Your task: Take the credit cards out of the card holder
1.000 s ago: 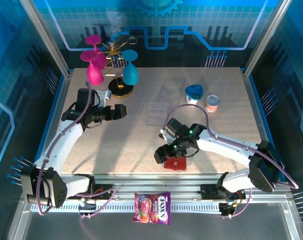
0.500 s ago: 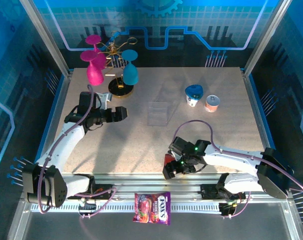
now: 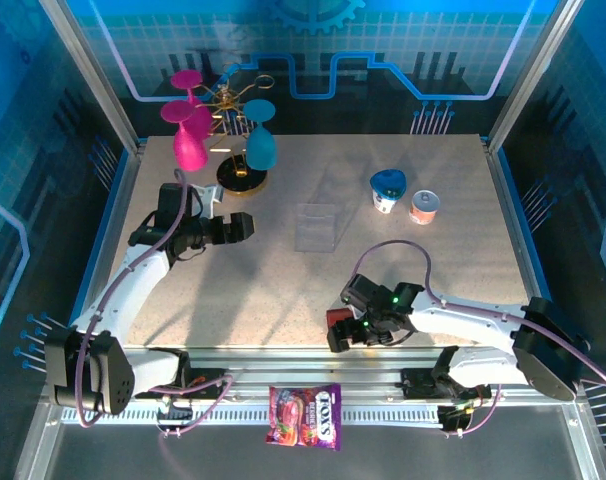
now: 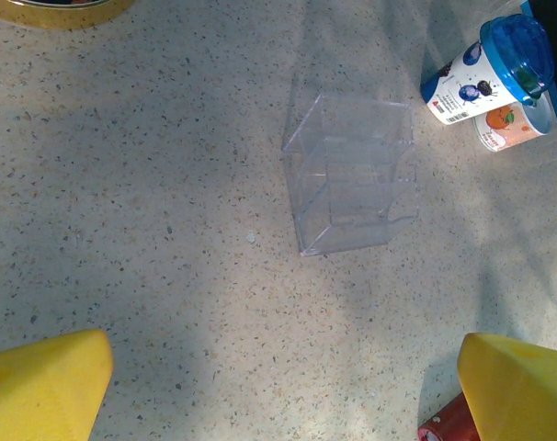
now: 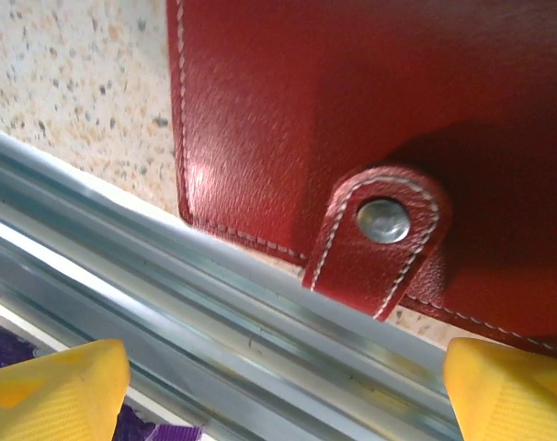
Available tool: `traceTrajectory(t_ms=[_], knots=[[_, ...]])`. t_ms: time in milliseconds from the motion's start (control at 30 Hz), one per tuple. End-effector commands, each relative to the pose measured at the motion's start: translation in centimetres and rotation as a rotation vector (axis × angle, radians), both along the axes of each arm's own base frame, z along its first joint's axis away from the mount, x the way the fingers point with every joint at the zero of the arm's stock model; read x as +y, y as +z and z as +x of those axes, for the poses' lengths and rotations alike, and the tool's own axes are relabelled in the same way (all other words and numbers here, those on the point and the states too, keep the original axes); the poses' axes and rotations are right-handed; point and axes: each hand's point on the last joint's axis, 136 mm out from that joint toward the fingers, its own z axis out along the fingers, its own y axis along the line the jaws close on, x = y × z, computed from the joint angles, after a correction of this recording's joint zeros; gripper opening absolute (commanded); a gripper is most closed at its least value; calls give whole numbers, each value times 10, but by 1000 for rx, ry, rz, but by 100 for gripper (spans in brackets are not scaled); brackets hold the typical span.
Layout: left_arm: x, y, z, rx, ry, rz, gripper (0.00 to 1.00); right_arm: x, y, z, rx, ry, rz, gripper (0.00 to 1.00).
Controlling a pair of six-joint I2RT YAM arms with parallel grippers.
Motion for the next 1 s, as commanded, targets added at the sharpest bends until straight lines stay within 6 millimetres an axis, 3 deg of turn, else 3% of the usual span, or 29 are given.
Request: traceTrajectory(t_ms=[0, 367, 667, 833, 967], knots=[[1, 1, -1, -24, -2, 16, 98, -3, -3, 15, -40, -43, -16, 89], [-8, 18, -3, -13, 4, -33, 98, 15, -1, 39, -65, -60, 36, 88], [-40, 5, -19, 54, -45, -65, 97, 39, -1, 58, -82, -78, 68, 81], [-48, 0, -27, 78, -52, -64, 97, 45, 7, 72, -124, -96, 51, 76], [-48, -2, -34, 89, -53, -58, 97, 41, 8, 71, -130, -96, 4, 74]])
